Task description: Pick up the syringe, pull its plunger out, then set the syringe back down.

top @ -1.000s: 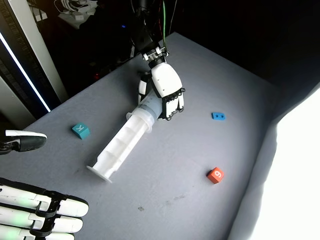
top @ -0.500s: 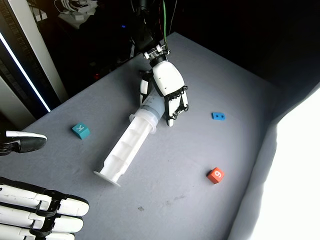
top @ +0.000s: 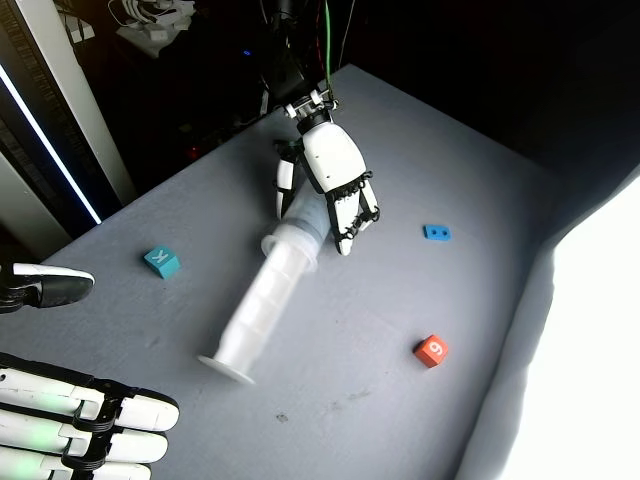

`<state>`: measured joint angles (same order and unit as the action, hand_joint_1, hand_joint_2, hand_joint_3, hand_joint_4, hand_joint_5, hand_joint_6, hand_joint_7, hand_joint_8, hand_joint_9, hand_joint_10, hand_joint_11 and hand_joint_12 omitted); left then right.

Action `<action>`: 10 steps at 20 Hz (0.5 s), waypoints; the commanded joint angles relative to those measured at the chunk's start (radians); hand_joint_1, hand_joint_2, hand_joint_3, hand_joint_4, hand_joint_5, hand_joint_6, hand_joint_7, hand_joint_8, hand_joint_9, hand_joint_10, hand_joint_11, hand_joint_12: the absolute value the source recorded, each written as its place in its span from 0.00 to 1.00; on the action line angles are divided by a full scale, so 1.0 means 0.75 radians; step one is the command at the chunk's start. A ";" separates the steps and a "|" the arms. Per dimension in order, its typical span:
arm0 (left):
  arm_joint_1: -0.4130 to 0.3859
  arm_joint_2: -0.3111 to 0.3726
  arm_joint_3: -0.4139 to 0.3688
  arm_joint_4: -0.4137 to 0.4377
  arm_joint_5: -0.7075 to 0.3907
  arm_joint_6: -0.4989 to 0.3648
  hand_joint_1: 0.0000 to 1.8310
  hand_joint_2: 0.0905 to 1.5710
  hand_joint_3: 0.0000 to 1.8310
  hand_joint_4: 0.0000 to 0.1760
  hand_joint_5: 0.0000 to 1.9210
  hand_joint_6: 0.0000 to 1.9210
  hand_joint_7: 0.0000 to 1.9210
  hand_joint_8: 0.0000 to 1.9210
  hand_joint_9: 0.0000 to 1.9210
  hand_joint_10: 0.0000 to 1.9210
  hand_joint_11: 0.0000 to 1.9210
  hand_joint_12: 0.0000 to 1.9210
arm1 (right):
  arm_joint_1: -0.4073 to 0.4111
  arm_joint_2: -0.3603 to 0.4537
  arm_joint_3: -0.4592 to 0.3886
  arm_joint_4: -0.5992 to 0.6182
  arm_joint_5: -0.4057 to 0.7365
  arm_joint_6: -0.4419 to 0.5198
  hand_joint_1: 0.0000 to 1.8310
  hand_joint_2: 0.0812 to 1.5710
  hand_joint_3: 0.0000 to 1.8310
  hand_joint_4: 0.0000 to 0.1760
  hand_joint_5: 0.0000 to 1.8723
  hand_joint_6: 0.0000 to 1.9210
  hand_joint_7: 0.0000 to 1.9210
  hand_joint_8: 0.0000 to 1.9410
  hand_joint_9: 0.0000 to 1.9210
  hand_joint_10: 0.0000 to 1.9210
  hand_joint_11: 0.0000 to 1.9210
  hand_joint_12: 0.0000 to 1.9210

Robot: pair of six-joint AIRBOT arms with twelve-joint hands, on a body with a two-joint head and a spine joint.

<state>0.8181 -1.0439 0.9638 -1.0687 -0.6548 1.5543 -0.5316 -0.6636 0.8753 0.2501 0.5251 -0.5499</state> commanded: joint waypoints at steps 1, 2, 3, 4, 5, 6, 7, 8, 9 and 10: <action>-0.020 0.005 0.005 0.054 -0.088 0.003 0.45 0.60 0.00 0.00 0.07 0.00 0.10 0.00 0.12 0.00 0.00 0.38 | 0.006 0.005 0.002 0.002 0.163 0.003 0.44 0.56 0.00 0.00 0.00 0.00 0.02 0.00 0.03 0.00 0.00 0.15; -0.025 0.006 0.005 0.054 -0.088 0.005 0.45 0.60 0.00 0.00 0.07 0.00 0.10 0.00 0.12 0.00 0.00 0.38 | 0.006 0.005 0.002 0.002 0.163 0.003 0.44 0.56 0.00 0.00 0.00 0.00 0.02 0.00 0.03 0.00 0.00 0.15; -0.030 0.008 0.005 0.054 -0.087 0.011 0.46 0.58 0.00 0.00 0.08 0.00 0.11 0.00 0.12 0.00 0.00 0.40 | 0.006 0.004 0.002 0.002 0.163 0.003 0.44 0.56 0.00 0.00 0.00 0.00 0.03 0.00 0.03 0.00 0.00 0.16; -0.036 0.010 0.004 0.054 -0.087 0.016 0.43 0.59 0.00 0.00 0.06 0.00 0.09 0.00 0.11 0.00 0.00 0.37 | 0.006 0.004 0.002 0.002 0.163 0.003 0.45 0.56 0.00 0.00 0.00 0.00 0.03 0.00 0.03 0.00 0.00 0.14; -0.041 0.014 0.003 0.061 -0.087 0.017 0.52 0.57 0.00 0.00 0.07 0.00 0.09 0.00 0.10 0.00 0.00 0.33 | 0.005 0.004 0.002 0.002 0.163 0.003 0.45 0.57 0.00 0.00 0.00 0.00 0.02 0.00 0.02 0.00 0.00 0.11; -0.046 0.018 0.001 0.069 -0.087 0.017 0.48 0.57 0.00 0.00 0.08 0.01 0.11 0.00 0.11 0.00 0.00 0.36 | 0.005 0.004 0.002 0.002 0.163 0.003 0.44 0.55 0.00 0.00 0.00 0.00 0.03 0.00 0.03 0.00 0.00 0.15; -0.053 0.022 0.000 0.079 -0.086 0.017 0.45 0.58 0.00 0.00 0.07 0.00 0.10 0.00 0.11 0.00 0.00 0.37 | 0.005 0.004 0.002 0.002 0.163 0.003 0.43 0.55 0.00 0.00 0.00 0.00 0.03 0.00 0.03 0.00 0.00 0.16; -0.062 0.027 -0.001 0.094 -0.083 0.018 0.44 0.59 0.00 0.00 0.07 0.00 0.10 0.00 0.11 0.00 0.00 0.37 | 0.005 0.004 0.002 0.002 0.163 0.003 0.41 0.56 0.00 0.00 0.00 0.00 0.03 0.00 0.03 0.00 0.00 0.14; -0.073 0.034 -0.004 0.100 -0.076 0.024 0.44 0.59 0.00 0.00 0.07 0.00 0.10 0.00 0.11 0.00 0.00 0.37 | 0.005 0.004 0.002 0.002 0.163 0.003 0.41 0.56 0.00 0.00 0.00 0.00 0.03 0.00 0.03 0.00 0.00 0.14; -0.090 0.043 -0.008 0.113 -0.070 0.033 0.43 0.60 0.00 0.00 0.06 0.00 0.10 0.00 0.11 0.00 0.00 0.35 | 0.005 0.004 0.002 0.002 0.163 0.003 0.47 0.56 0.00 0.00 0.00 0.00 0.04 0.00 0.04 0.00 0.00 0.15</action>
<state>0.7601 -1.0168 0.9581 -1.0286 -0.6323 1.5784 -0.5316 -0.6666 0.8753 0.2501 0.5259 -0.5503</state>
